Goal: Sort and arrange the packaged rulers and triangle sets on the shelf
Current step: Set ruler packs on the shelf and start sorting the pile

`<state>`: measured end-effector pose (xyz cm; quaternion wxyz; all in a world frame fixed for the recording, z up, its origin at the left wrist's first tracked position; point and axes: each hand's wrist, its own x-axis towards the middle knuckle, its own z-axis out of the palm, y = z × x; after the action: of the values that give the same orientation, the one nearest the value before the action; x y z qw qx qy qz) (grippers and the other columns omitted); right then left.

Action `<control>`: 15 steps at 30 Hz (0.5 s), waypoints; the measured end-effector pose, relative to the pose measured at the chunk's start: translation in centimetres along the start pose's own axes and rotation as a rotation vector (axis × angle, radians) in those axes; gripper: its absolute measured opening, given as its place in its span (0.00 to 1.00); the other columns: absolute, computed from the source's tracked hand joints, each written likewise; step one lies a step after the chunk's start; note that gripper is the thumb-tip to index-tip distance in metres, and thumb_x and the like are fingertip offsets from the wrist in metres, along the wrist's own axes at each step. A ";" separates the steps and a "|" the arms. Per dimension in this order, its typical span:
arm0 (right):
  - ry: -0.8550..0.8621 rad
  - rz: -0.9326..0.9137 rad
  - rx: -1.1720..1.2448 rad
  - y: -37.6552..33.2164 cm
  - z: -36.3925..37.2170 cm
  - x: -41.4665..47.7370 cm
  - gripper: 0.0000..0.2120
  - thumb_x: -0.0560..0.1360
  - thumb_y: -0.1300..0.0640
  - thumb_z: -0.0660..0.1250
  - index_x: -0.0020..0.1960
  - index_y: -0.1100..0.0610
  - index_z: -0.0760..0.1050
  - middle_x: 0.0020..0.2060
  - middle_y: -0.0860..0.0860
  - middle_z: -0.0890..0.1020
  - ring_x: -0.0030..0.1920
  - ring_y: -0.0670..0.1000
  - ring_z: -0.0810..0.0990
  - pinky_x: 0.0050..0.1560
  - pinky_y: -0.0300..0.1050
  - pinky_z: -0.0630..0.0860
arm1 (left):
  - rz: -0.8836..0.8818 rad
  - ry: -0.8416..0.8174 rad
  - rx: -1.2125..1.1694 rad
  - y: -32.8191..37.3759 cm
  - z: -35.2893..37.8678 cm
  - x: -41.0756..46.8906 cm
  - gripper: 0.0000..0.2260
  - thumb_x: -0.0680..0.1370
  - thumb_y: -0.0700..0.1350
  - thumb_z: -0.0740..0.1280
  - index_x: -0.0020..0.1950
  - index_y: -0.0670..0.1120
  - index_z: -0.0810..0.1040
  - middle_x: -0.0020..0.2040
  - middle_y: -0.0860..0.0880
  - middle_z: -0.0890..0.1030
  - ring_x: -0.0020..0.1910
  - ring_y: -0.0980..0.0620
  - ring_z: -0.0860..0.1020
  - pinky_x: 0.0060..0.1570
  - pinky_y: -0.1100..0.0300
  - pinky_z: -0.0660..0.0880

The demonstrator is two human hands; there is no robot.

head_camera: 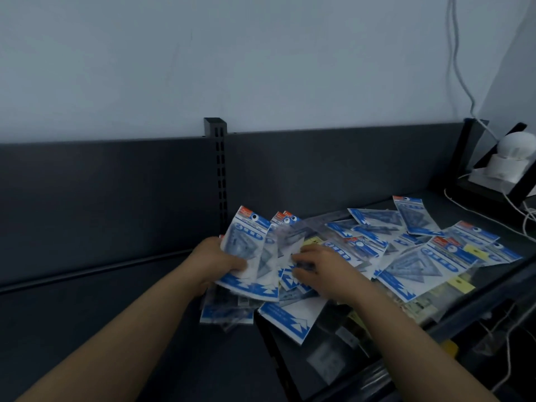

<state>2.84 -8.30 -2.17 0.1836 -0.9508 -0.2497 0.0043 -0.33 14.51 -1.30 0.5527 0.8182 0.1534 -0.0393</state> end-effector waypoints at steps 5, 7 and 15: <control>0.056 0.020 0.038 -0.1 -0.3 -0.4 0.10 0.76 0.50 0.66 0.51 0.53 0.82 0.47 0.49 0.81 0.46 0.48 0.79 0.51 0.48 0.77 | 0.023 -0.001 0.020 0.0 1.1 -0.8 0.16 0.68 0.34 0.77 0.45 0.47 0.73 0.41 0.51 0.77 0.38 0.54 0.76 0.33 0.63 0.71; 0.080 0.038 -0.025 0.2 0.0 -0.3 0.12 0.76 0.47 0.65 0.50 0.53 0.81 0.45 0.50 0.80 0.47 0.49 0.77 0.50 0.47 0.76 | 0.053 0.050 0.046 -0.2 0.8 -0.8 0.17 0.70 0.34 0.74 0.50 0.46 0.71 0.43 0.51 0.75 0.41 0.53 0.75 0.33 0.63 0.70; 0.055 0.074 -0.111 -0.4 1.5 0.4 0.22 0.76 0.41 0.60 0.68 0.47 0.72 0.54 0.49 0.80 0.59 0.52 0.74 0.67 0.50 0.64 | 0.021 0.083 0.076 -0.6 0.7 -1.0 0.18 0.73 0.34 0.68 0.61 0.42 0.71 0.53 0.45 0.76 0.50 0.47 0.76 0.43 0.57 0.73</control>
<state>2.85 -7.24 -3.38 0.1372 -0.9679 -0.2088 -0.0291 -1.33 13.89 -1.85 0.5149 0.8410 0.1660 -0.0051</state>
